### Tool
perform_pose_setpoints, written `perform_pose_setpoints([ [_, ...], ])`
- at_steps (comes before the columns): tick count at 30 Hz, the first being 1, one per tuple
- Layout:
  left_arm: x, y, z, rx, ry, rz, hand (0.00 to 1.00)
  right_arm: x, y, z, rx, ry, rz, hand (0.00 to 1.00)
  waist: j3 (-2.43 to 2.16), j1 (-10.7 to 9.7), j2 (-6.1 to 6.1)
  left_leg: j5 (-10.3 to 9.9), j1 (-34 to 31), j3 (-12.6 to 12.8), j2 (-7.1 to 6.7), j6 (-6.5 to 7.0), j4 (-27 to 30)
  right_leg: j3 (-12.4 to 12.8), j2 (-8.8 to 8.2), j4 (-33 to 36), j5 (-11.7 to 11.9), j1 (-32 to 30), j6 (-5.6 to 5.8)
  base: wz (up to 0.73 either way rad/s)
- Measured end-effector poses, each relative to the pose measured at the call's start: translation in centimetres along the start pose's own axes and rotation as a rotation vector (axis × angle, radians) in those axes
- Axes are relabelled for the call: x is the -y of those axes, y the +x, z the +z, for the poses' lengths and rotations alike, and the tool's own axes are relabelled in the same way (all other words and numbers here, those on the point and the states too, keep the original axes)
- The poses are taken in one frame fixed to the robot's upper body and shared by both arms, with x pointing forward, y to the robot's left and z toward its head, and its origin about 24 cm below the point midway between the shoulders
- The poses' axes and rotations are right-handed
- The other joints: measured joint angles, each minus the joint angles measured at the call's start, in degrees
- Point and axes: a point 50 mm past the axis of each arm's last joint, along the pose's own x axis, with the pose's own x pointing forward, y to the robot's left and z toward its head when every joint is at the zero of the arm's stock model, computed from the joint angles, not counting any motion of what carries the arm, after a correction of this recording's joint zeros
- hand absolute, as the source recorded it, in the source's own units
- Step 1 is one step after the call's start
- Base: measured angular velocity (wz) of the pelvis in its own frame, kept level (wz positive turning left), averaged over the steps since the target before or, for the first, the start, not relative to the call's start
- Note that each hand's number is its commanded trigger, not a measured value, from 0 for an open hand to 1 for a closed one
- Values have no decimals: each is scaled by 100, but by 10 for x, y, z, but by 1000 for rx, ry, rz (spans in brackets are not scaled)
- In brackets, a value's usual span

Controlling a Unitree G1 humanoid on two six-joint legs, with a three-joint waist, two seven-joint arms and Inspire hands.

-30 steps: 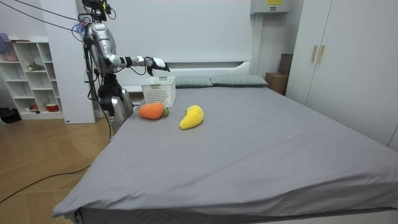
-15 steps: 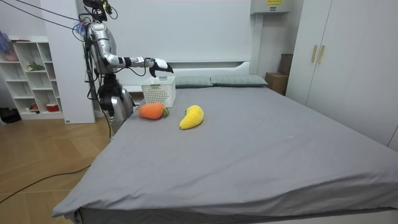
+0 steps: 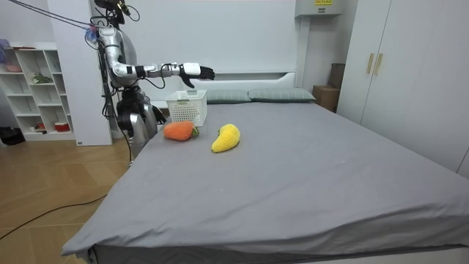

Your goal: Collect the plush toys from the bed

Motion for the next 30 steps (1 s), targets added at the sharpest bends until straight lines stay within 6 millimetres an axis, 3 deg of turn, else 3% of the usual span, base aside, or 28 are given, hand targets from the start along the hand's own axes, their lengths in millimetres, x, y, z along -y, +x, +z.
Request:
perform_pose_setpoints([
  [4,1,-1,-1,-3,-2,5,0,12,-2,-24,-90,-34,-27,0,-40,-91,-62,1,17,13,0,1,1,22,-3,10,0,5,0,-2],
  [7,2,-2,-3,-8,-2,2,0,22,-3,-36,-143,-34,-65,0,-29,-111,-100,1,25,32,4,1,0,57,-3,12,0,9,0,-2],
  [9,2,-2,-3,-4,-3,2,0,27,-2,-47,-185,-48,-73,0,17,-112,-158,1,23,52,9,1,2,90,-7,26,1,-13,-1,-6],
  [17,-11,3,-4,4,13,42,0,25,-1,-78,-323,-41,-91,0,24,-70,-364,-5,-218,92,15,8,43,119,27,32,24,-242,2,-3],
  [23,-24,8,13,64,12,94,0,22,8,-106,-465,-7,-119,0,1,52,-452,17,-781,146,23,47,210,69,3,96,75,-763,0,2],
  [25,-27,8,21,95,16,101,0,23,12,-110,-486,-10,-133,0,15,61,-444,20,-984,140,27,51,306,20,-7,100,103,-939,-7,5],
  [30,-29,11,53,175,-74,86,0,34,35,-107,-500,-6,-178,0,107,86,-432,39,-1568,73,38,64,496,-24,-4,101,178,-1422,-25,6],
])
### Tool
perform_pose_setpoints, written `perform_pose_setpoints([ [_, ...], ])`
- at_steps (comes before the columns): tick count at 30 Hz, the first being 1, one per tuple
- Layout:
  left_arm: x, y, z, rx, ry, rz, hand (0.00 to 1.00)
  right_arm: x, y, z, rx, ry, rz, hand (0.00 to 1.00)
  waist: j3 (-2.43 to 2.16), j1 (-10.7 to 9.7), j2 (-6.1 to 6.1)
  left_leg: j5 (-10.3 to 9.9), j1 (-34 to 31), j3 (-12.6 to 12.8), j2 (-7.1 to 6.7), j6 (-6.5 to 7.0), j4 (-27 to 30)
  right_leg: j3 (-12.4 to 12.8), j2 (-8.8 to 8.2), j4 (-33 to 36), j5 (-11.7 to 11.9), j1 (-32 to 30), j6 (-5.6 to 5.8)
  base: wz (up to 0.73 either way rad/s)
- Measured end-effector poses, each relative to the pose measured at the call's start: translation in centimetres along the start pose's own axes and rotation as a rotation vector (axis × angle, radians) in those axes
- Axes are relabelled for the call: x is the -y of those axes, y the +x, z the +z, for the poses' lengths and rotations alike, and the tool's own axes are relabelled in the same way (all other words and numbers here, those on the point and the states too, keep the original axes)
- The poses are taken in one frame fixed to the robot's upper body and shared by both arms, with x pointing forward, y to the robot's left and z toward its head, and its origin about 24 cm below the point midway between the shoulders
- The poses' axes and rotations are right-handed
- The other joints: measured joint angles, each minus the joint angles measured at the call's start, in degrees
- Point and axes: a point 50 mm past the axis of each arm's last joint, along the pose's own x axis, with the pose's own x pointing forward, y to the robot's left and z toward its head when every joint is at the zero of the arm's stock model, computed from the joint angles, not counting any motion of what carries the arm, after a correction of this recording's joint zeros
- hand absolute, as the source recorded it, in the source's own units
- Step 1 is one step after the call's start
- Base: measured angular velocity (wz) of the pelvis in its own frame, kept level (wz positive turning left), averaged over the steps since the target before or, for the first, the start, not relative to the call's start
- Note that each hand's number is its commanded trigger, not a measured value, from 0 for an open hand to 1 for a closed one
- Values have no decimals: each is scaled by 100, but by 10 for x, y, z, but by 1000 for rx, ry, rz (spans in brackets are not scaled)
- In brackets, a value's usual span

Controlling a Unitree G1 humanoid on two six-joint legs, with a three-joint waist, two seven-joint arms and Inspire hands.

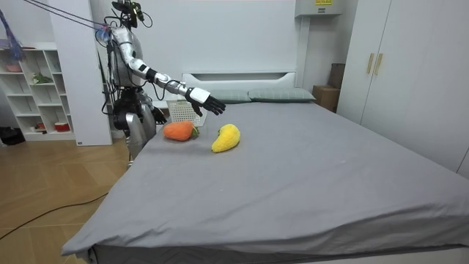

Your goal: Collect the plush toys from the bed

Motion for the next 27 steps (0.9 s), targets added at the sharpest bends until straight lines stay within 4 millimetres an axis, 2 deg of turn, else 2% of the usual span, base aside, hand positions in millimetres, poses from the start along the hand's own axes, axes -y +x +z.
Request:
perform_pose_setpoints([
  [2,3,0,6,12,-36,-17,0,4,4,4,0,0,-36,0,53,-21,3,16,-158,-97,-13,3,41,-142,-12,-6,11,-101,-3,22],
  [7,13,-1,26,78,-70,-82,0,2,6,-2,-42,-28,-58,0,68,14,4,32,-489,-254,-37,6,111,-268,-29,-8,11,-351,-3,16],
  [12,15,2,46,115,-107,-119,0,-1,7,-1,-29,-95,-54,0,122,204,49,63,-872,-271,-37,5,165,-273,-66,2,30,-710,-18,2],
  [15,18,2,49,114,-130,-140,0,0,8,-1,-41,-117,-64,0,136,274,69,66,-914,-274,-37,2,156,-281,-65,-2,30,-752,-19,-1],
  [21,19,2,50,128,-126,-175,0,8,12,4,-43,-124,-105,0,190,275,75,66,-977,-261,-38,2,150,-291,-65,-4,30,-813,-18,0],
  [27,20,1,53,148,-112,-183,0,16,13,3,-44,-131,-152,0,197,270,66,81,-1176,-275,-41,4,157,-286,-71,33,31,-1019,-21,0],
])
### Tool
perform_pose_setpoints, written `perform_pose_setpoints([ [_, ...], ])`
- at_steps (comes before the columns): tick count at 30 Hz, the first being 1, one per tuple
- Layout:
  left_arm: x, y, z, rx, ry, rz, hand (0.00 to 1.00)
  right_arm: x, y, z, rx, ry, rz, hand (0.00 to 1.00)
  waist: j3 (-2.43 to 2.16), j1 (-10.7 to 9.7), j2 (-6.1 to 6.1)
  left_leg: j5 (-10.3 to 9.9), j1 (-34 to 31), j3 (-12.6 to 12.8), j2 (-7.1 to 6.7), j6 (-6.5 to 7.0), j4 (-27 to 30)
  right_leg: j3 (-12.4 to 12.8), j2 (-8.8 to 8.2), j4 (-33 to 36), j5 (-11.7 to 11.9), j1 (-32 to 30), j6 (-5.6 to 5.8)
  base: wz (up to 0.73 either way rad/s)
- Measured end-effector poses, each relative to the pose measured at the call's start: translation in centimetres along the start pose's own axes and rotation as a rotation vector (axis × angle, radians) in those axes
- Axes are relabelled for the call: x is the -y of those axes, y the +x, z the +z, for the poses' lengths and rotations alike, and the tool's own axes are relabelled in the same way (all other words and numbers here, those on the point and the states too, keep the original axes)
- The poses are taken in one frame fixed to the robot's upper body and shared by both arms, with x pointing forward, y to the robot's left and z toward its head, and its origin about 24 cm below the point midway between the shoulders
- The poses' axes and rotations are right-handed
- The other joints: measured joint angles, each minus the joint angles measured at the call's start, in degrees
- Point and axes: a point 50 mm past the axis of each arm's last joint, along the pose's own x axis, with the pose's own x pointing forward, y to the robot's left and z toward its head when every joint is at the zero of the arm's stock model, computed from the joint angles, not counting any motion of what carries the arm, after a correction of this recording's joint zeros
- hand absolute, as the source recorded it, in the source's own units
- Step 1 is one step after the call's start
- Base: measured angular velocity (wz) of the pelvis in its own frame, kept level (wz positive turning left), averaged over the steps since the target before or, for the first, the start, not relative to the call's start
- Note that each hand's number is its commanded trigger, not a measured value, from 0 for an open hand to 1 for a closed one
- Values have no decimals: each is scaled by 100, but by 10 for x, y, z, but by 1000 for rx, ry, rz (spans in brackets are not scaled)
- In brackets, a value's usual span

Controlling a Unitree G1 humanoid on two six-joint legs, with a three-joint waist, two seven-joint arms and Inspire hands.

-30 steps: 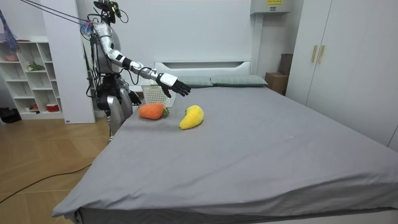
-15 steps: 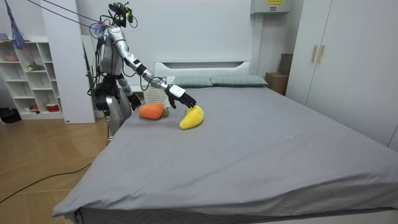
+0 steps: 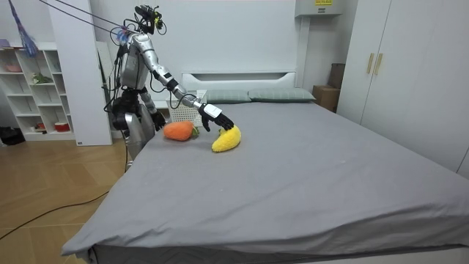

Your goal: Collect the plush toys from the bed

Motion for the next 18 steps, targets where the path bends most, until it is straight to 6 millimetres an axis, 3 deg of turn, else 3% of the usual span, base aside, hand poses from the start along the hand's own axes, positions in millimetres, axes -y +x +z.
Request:
perform_pose_setpoints([
  [4,0,0,2,6,-4,5,0,3,0,-2,-7,-5,-28,0,10,4,9,5,-70,26,3,1,6,3,-12,63,0,-100,0,0],
  [10,2,0,7,25,-14,7,0,14,4,-5,-17,-50,-86,0,77,-4,66,6,-199,-7,-1,3,54,-8,-16,68,0,-201,0,0],
  [18,8,-3,8,56,53,-26,0,34,8,-15,-68,-81,-207,0,83,17,77,17,-319,-12,-2,9,78,-7,-34,164,-1,-363,-2,0],
])
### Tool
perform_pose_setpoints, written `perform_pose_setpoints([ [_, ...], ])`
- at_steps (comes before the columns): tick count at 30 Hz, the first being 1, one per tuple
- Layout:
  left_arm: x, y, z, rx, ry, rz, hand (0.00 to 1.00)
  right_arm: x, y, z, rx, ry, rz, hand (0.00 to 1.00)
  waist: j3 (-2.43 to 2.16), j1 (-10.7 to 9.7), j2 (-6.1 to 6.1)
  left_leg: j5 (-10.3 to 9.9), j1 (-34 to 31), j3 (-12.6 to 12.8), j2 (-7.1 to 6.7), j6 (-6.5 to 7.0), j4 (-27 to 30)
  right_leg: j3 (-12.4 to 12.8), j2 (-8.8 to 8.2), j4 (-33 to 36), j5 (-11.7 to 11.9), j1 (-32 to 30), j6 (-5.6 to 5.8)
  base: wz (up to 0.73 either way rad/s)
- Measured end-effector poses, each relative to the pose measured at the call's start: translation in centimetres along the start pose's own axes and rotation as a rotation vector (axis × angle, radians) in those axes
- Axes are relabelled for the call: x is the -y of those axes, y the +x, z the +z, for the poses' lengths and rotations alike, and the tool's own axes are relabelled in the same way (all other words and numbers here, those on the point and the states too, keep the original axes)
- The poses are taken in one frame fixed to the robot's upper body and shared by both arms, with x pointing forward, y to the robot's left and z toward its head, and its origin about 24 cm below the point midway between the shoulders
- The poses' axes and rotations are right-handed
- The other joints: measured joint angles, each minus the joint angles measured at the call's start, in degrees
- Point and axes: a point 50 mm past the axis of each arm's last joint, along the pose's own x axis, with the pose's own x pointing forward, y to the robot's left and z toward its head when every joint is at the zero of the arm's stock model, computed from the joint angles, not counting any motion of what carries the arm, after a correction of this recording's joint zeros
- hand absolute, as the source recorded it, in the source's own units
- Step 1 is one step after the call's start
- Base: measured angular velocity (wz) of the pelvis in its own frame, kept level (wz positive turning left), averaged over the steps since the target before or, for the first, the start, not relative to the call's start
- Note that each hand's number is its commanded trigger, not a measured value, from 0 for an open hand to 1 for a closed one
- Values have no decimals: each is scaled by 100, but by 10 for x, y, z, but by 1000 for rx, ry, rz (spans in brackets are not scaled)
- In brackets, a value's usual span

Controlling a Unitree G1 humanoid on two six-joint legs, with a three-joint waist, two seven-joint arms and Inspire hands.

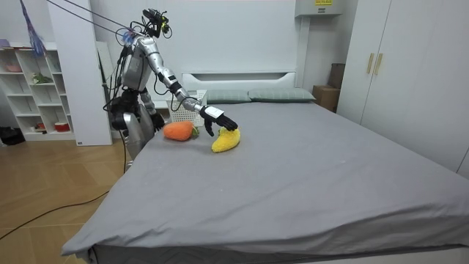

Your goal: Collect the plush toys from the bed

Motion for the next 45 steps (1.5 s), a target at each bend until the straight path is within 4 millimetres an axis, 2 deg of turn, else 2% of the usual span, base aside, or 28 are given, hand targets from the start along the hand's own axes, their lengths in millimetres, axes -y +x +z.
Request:
perform_pose_setpoints([
  [5,0,-1,2,17,10,-10,0,6,2,-7,-16,-29,-34,0,8,52,14,2,-38,1,0,1,0,6,-2,3,0,-45,0,-1],
  [12,5,-2,5,34,32,-38,0,21,9,-11,-18,-63,-85,0,58,188,95,101,-345,-2,-17,19,3,-14,-63,228,-1,-443,-2,1],
  [17,5,-2,10,52,25,-39,0,24,9,-12,-27,-65,-104,0,64,198,103,158,-467,-12,-39,33,7,-37,-118,406,-7,-630,-9,2],
  [20,7,-2,11,52,12,-46,0,25,9,-13,-35,-66,-119,0,83,224,131,166,-491,-14,-60,46,47,-36,-137,406,-7,-631,-8,0],
  [25,9,-3,17,76,5,-53,0,26,10,-12,-51,-53,-128,0,94,315,173,201,-672,-13,-96,89,143,-39,-197,547,-10,-824,-10,1],
  [33,15,-5,17,76,-3,-73,0,28,13,-5,-115,125,-121,0,93,544,204,256,-753,-27,-109,97,142,-70,-223,600,9,-904,-36,2],
  [39,17,-5,18,79,-6,-77,0,28,13,-1,-147,256,-113,0,90,603,218,268,-786,-73,-104,82,139,-124,-220,603,10,-920,-39,4],
  [41,17,-5,19,85,-8,-77,0,28,14,0,-165,312,-112,10,90,604,218,268,-802,-82,-105,83,139,-145,-224,602,10,-930,-38,4],
  [42,16,-5,20,90,-10,-77,0,29,15,2,-178,357,-115,32,88,596,221,269,-825,-97,-107,83,143,-160,-224,597,10,-941,-38,4],
  [43,16,-5,20,92,-13,-77,0,30,15,3,-185,387,-117,78,87,594,223,269,-835,-98,-107,84,145,-165,-223,595,10,-951,-38,0],
  [44,17,-6,20,93,-26,-78,0,32,16,6,-202,460,-121,100,86,583,227,271,-845,-104,-110,85,144,-171,-227,592,10,-957,-38,0],
  [45,18,-7,21,96,-34,-81,0,33,17,8,-228,536,-128,100,80,584,238,272,-841,-106,-112,86,145,-167,-227,593,10,-952,-38,0],
])
